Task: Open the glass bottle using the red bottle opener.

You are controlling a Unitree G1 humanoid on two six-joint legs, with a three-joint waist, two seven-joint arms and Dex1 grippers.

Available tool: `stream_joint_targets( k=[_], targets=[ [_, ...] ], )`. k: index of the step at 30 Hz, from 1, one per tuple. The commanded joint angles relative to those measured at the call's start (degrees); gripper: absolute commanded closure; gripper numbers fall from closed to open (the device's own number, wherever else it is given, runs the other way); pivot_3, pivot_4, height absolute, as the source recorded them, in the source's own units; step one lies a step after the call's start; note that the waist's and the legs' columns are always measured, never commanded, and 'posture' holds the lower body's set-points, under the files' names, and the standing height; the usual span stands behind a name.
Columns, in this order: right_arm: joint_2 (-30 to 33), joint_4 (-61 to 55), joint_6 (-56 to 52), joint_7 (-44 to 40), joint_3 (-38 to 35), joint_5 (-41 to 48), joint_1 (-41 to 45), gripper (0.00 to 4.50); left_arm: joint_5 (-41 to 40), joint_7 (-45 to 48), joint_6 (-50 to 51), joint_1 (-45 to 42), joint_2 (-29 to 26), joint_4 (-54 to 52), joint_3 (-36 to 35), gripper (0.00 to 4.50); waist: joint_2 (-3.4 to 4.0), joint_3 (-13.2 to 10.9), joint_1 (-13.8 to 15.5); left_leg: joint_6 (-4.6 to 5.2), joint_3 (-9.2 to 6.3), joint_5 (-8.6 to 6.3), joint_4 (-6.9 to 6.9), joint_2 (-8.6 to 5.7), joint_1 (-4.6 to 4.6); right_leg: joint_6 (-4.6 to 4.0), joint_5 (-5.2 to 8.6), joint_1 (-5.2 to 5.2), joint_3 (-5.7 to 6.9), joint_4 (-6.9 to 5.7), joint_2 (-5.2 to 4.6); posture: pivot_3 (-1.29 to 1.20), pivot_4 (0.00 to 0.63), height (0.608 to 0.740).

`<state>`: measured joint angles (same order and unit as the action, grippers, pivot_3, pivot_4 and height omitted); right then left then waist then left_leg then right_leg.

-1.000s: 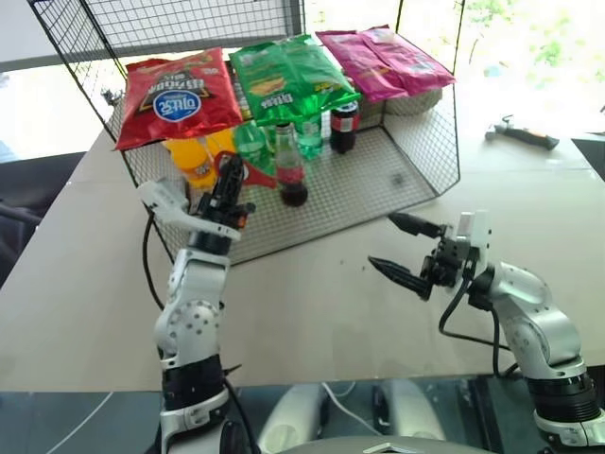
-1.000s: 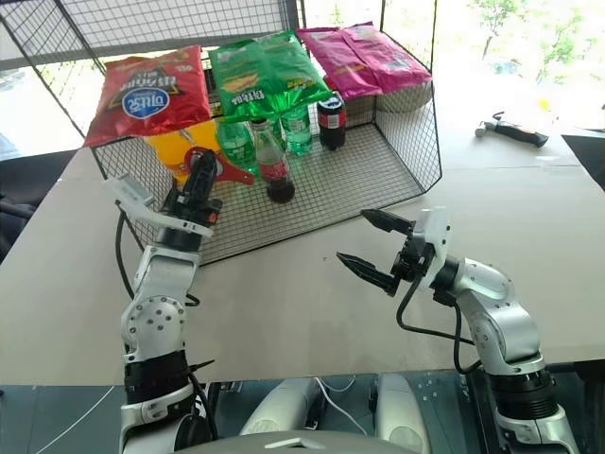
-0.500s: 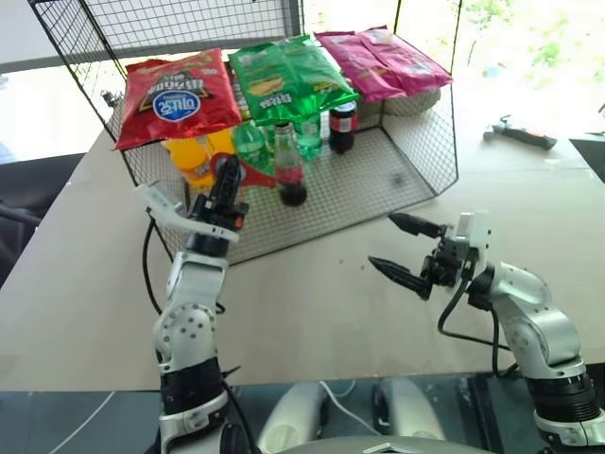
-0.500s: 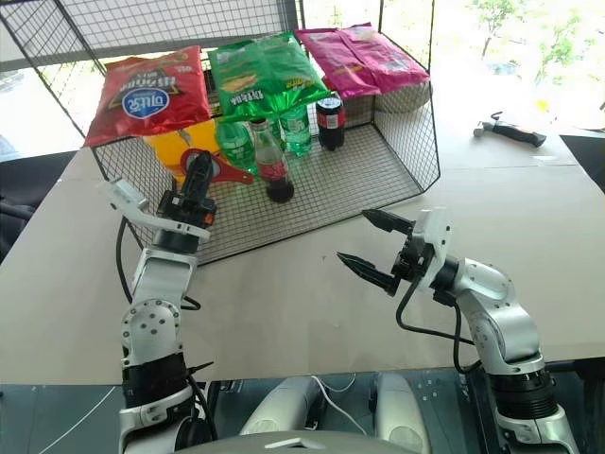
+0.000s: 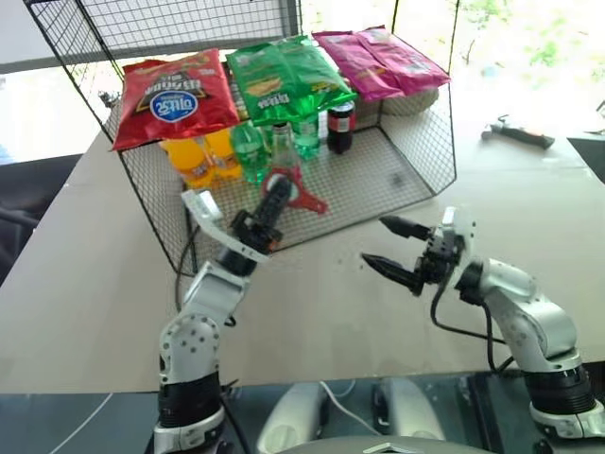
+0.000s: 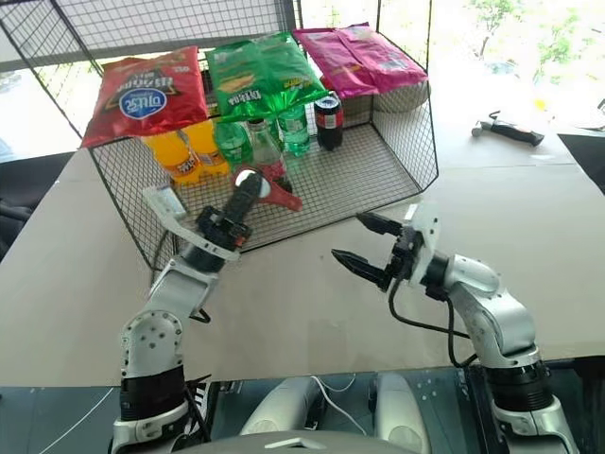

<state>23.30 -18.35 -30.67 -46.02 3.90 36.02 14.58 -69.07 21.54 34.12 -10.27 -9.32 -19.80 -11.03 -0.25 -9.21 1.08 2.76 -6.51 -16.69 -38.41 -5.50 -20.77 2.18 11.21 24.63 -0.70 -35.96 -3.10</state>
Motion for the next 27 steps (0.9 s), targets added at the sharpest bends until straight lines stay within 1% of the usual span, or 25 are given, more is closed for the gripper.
stream_joint_targets(
  k=[1,6,10,18,20,21,22,24,25,26,27],
  targets=[
    [-0.69,-2.84,-9.9,1.74,1.1,6.65,4.93,0.0,-3.36,2.68,3.55,-0.46,-1.58,-2.38,1.95,4.39,0.0,0.0,-0.25,0.0,0.0,0.0,0.0,0.0,0.0,0.0,0.0,0.0,0.0,0.0,0.0,0.0,0.15,0.735],
    [-1.41,-1.9,-18.69,0.78,1.34,13.36,9.66,0.0,-4.03,4.7,6.1,-1.91,-2.98,-0.76,2.96,4.39,0.0,0.0,-0.31,0.0,-0.02,0.0,0.02,0.0,-0.01,-0.01,0.0,0.03,0.01,0.0,0.0,0.0,0.15,0.735],
    [-0.23,-1.97,-25.46,-0.84,0.71,19.65,12.75,0.0,-3.4,6.12,7.43,-2.6,-3.75,0.37,3.56,4.39,0.0,0.0,-0.28,0.02,-0.03,-0.01,0.02,-0.02,-0.06,-0.01,0.0,0.04,0.02,0.03,-0.02,0.0,0.15,0.735],
    [0.11,-1.04,-30.3,-1.03,-0.41,24.6,15.24,0.0,-2.89,8.64,9.3,-2.08,-4.85,1.01,4.14,4.39,0.0,0.0,-0.31,0.03,-0.03,-0.01,0.05,-0.01,-0.06,-0.01,0.0,0.06,0.02,0.04,-0.04,0.0,0.15,0.735],
    [0.34,-0.87,-31.03,-1.38,-0.69,25.48,15.4,0.55,-2.72,9.45,10.08,-1.72,-5.58,1.11,4.4,4.5,0.0,0.0,-0.33,0.03,-0.03,-0.01,0.05,-0.01,-0.07,-0.01,0.0,0.06,0.02,0.04,-0.03,0.0,0.15,0.735],
    [0.64,-0.77,-31.27,-1.74,-0.65,25.55,15.46,1.18,-2.8,9.71,10.32,-1.66,-5.84,1.24,4.36,4.5,0.0,0.0,-0.33,0.03,-0.03,-0.02,0.05,-0.01,-0.07,-0.01,0.0,0.06,0.02,0.04,-0.04,0.0,0.15,0.735],
    [0.81,-0.6,-31.37,-2.01,-0.59,25.51,15.52,1.18,-2.95,10.03,10.63,-1.6,-6.12,1.43,4.31,4.5,0.0,0.0,-0.33,0.03,-0.02,-0.02,0.05,-0.01,-0.07,-0.01,0.0,0.06,0.01,0.04,-0.03,0.0,0.15,0.735],
    [0.84,-0.22,-31.7,-2.32,-0.58,25.61,15.71,2.12,-3.01,10.85,11.34,-1.45,-6.83,1.62,4.35,4.5,0.0,0.0,-0.32,0.03,-0.03,-0.02,0.05,-0.01,-0.07,-0.01,0.0,0.06,0.02,0.04,-0.04,0.0,0.15,0.735],
    [0.93,-0.1,-31.96,-2.58,-0.57,25.78,15.78,2.44,-2.91,11.33,11.64,-1.35,-7.21,1.63,4.47,4.5,0.0,0.0,-0.33,0.03,-0.03,-0.02,0.05,-0.01,-0.07,-0.01,0.0,0.07,0.02,0.04,-0.04,0.0,0.15,0.735],
    [1.16,-0.12,-32.13,-3.04,-0.49,25.86,15.77,3.06,-2.86,11.63,11.81,-1.28,-7.45,1.69,4.53,4.5,0.0,0.0,-0.33,0.03,-0.03,-0.02,0.05,-0.01,-0.07,-0.01,0.0,0.07,0.02,0.03,-0.04,0.0,0.15,0.735],
    [1.3,-0.12,-32.21,-3.34,-0.39,25.85,15.78,3.58,-2.84,11.86,11.91,-1.26,-7.6,1.79,4.52,4.5,0.0,0.0,-0.33,0.03,-0.03,-0.02,0.05,-0.01,-0.07,-0.01,0.0,0.07,0.02,0.04,-0.04,0.0,0.15,0.735]
  ],
)
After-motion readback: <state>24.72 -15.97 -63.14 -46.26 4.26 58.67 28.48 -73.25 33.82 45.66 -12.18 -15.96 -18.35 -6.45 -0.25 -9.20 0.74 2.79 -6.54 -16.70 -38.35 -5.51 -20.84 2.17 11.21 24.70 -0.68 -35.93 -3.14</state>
